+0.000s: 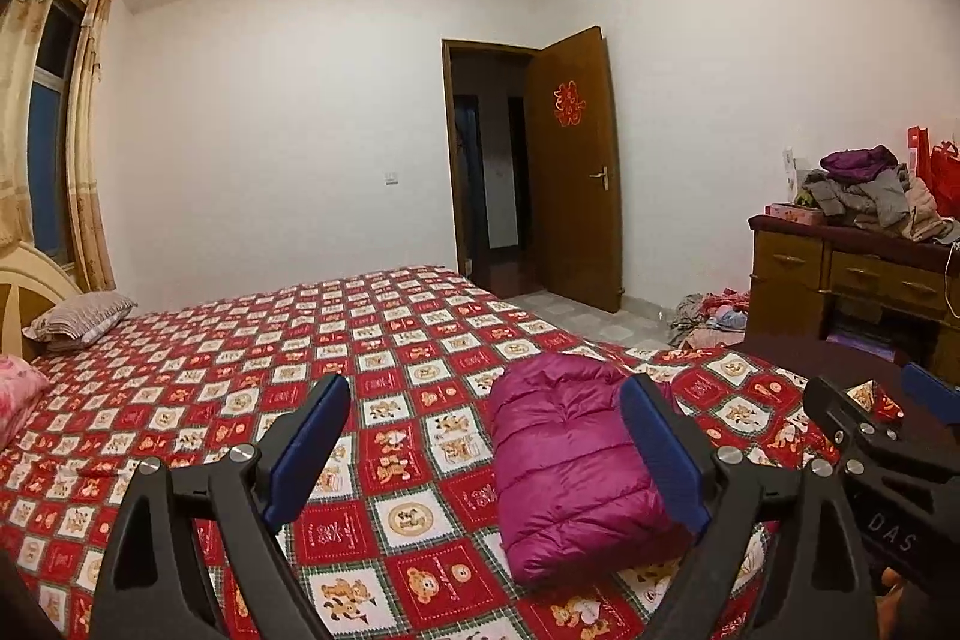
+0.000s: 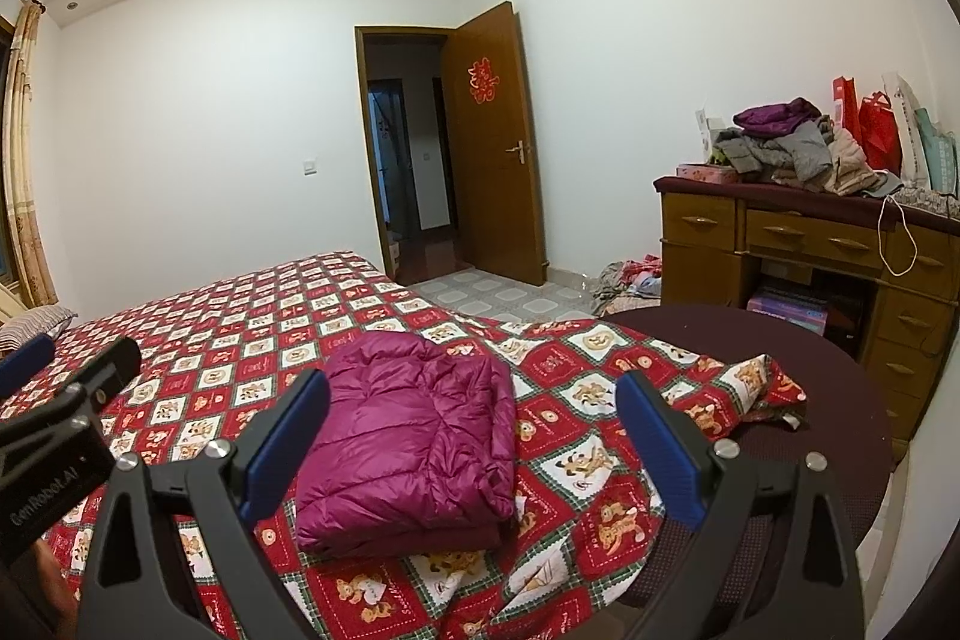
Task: Fold large clothes
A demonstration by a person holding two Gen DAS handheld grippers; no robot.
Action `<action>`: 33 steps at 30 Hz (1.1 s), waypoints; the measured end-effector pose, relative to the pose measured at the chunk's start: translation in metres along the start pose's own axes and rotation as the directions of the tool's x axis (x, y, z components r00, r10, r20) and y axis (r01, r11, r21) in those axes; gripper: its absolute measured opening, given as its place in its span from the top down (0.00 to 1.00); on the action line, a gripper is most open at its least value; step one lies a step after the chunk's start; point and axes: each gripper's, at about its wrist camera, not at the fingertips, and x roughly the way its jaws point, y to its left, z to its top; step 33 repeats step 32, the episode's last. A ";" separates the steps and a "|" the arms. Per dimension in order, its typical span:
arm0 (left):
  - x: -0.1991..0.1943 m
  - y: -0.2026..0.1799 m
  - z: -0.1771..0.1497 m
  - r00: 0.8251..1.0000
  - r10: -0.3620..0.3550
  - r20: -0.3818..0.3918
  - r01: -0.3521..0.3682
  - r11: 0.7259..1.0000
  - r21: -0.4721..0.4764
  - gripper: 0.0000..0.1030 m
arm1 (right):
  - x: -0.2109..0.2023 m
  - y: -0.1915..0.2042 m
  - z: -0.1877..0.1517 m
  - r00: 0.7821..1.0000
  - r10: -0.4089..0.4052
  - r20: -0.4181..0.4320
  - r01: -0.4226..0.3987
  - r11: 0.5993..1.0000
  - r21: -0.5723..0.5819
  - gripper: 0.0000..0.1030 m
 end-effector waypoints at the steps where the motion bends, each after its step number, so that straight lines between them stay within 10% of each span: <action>1: 0.000 0.000 0.000 1.000 0.003 0.005 -0.003 1.000 0.004 0.10 | 0.000 0.000 0.000 1.000 0.000 0.000 0.000 1.000 0.000 0.05; 33: 0.019 0.015 -0.002 0.998 -0.046 -0.050 0.044 0.998 -0.047 0.10 | 0.012 0.004 -0.002 1.000 -0.006 -0.025 0.005 1.000 -0.005 0.05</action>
